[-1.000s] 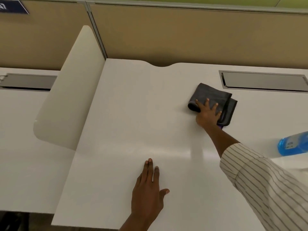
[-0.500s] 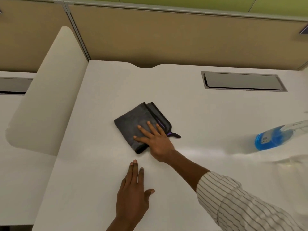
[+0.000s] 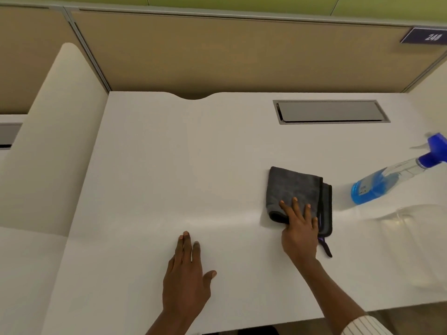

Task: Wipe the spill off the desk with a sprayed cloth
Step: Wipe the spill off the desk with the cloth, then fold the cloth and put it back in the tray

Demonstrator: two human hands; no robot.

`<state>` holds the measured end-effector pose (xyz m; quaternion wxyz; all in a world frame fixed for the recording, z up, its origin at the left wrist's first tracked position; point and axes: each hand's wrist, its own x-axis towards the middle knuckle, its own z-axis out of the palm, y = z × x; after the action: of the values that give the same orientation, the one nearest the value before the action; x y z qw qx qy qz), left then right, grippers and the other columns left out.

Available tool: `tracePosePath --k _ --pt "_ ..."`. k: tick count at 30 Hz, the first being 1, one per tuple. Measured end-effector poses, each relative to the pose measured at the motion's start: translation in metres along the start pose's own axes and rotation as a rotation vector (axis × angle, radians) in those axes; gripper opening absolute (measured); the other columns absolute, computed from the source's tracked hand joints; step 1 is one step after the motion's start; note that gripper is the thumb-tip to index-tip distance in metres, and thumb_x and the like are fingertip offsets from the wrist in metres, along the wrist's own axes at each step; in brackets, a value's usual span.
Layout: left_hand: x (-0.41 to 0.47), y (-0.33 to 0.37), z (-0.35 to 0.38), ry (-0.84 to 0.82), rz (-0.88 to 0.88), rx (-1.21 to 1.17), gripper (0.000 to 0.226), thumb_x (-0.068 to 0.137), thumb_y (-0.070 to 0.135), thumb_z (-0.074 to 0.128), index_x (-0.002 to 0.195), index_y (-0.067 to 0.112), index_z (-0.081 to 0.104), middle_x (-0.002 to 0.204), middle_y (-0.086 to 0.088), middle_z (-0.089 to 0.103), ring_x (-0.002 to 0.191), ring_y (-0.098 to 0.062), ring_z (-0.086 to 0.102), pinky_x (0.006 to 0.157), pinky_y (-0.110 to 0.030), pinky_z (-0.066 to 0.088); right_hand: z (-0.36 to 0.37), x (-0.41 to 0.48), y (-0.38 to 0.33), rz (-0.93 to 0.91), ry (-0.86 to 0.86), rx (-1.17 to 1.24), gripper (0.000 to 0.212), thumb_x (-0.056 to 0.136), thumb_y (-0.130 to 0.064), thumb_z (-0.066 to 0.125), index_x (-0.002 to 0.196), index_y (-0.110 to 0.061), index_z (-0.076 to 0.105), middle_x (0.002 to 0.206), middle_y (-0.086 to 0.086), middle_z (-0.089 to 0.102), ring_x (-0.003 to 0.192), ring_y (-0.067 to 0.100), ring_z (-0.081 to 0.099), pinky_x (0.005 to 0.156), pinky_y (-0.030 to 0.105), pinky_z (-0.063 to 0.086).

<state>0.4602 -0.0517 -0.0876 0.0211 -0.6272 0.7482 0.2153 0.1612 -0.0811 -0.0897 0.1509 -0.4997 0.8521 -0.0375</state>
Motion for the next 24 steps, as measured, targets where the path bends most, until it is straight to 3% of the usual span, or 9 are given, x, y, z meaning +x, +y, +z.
tracePosePath --k 3,6,9,11,13,17,20,22,24 --pt "0.002 0.005 -0.003 -0.058 -0.027 0.007 0.086 0.100 0.065 0.048 0.166 0.017 0.019 0.178 -0.009 -0.012 0.165 -0.022 -0.008 0.129 -0.035 0.024 0.003 -0.030 -0.025 0.021 -0.046 0.084 0.080 0.093 0.002 0.046 0.159 -0.040 0.032 0.174 -0.005 0.016 0.162 0.030 0.000 0.129 0.056 0.010" --pt "0.008 0.013 -0.008 -0.076 -0.069 -0.034 0.087 0.099 0.065 0.053 0.164 0.017 0.021 0.178 -0.009 -0.003 0.166 -0.024 0.000 0.127 -0.037 0.027 0.005 -0.060 -0.048 -0.043 -0.112 0.163 0.079 0.093 0.003 0.046 0.157 -0.041 0.036 0.173 -0.007 0.020 0.162 0.029 0.003 0.130 0.055 0.009" --pt "0.014 0.015 -0.015 -0.073 -0.101 -0.065 0.087 0.097 0.060 0.061 0.162 0.016 0.023 0.176 -0.009 0.012 0.163 -0.025 0.015 0.126 -0.039 0.031 0.002 -0.086 -0.068 -0.153 -0.159 0.344 0.068 0.097 0.001 0.049 0.153 -0.037 0.045 0.165 -0.008 0.038 0.159 0.027 0.022 0.128 0.048 0.022" --pt "0.019 0.011 -0.021 -0.033 -0.109 -0.141 0.085 0.094 0.058 0.068 0.158 0.017 0.031 0.169 -0.005 0.031 0.156 -0.022 0.031 0.122 -0.038 0.039 -0.009 -0.094 -0.076 -0.236 -0.220 0.500 0.053 0.101 -0.003 0.051 0.145 -0.033 0.056 0.145 -0.011 0.061 0.140 0.021 0.052 0.111 0.026 0.046" --pt "0.024 0.004 -0.030 0.018 -0.112 -0.303 0.083 0.088 0.058 0.076 0.152 0.019 0.040 0.156 0.000 0.049 0.142 -0.020 0.049 0.111 -0.035 0.049 -0.030 -0.096 -0.084 -0.150 -0.390 0.744 0.039 0.106 -0.010 0.052 0.135 -0.033 0.065 0.127 -0.012 0.071 0.119 0.015 0.065 0.090 0.009 0.049" --pt "0.034 -0.010 -0.046 -0.014 -0.159 -0.689 0.092 0.070 0.062 0.086 0.145 0.027 0.049 0.147 0.002 0.061 0.128 -0.023 0.063 0.102 -0.037 0.053 -0.073 -0.096 -0.086 0.043 -0.566 1.068 0.025 0.103 -0.038 0.060 0.126 -0.036 0.070 0.120 -0.013 0.077 0.112 0.010 0.073 0.097 0.031 0.058" --pt "0.040 -0.015 -0.059 -0.153 -0.164 -1.003 0.092 0.064 0.076 0.082 0.140 0.033 0.051 0.147 0.007 0.061 0.127 -0.018 0.063 0.103 -0.036 0.054 -0.102 -0.091 -0.073 0.099 -0.615 1.317 0.038 0.093 -0.042 0.071 0.127 -0.025 0.073 0.127 -0.002 0.076 0.118 0.020 0.072 0.096 0.036 0.060" --pt "0.040 -0.015 -0.066 -0.318 -0.087 -1.272 0.092 0.065 0.085 0.076 0.137 0.029 0.063 0.144 0.006 0.067 0.131 -0.021 0.065 0.107 -0.037 0.056 -0.120 -0.086 -0.065 0.113 -0.633 1.463 0.042 0.087 -0.040 0.079 0.123 -0.019 0.076 0.130 0.008 0.074 0.119 0.027 0.072 0.092 0.035 0.061" --pt "0.040 -0.010 -0.072 -0.459 -0.007 -1.473 0.078 0.075 0.077 0.077 0.132 0.024 0.073 0.140 -0.004 0.071 0.131 -0.027 0.067 0.106 -0.041 0.057 -0.132 -0.081 -0.061 0.111 -0.641 1.536 0.051 0.078 -0.041 0.088 0.120 -0.013 0.077 0.130 0.016 0.072 0.118 0.032 0.071 0.089 0.037 0.062"
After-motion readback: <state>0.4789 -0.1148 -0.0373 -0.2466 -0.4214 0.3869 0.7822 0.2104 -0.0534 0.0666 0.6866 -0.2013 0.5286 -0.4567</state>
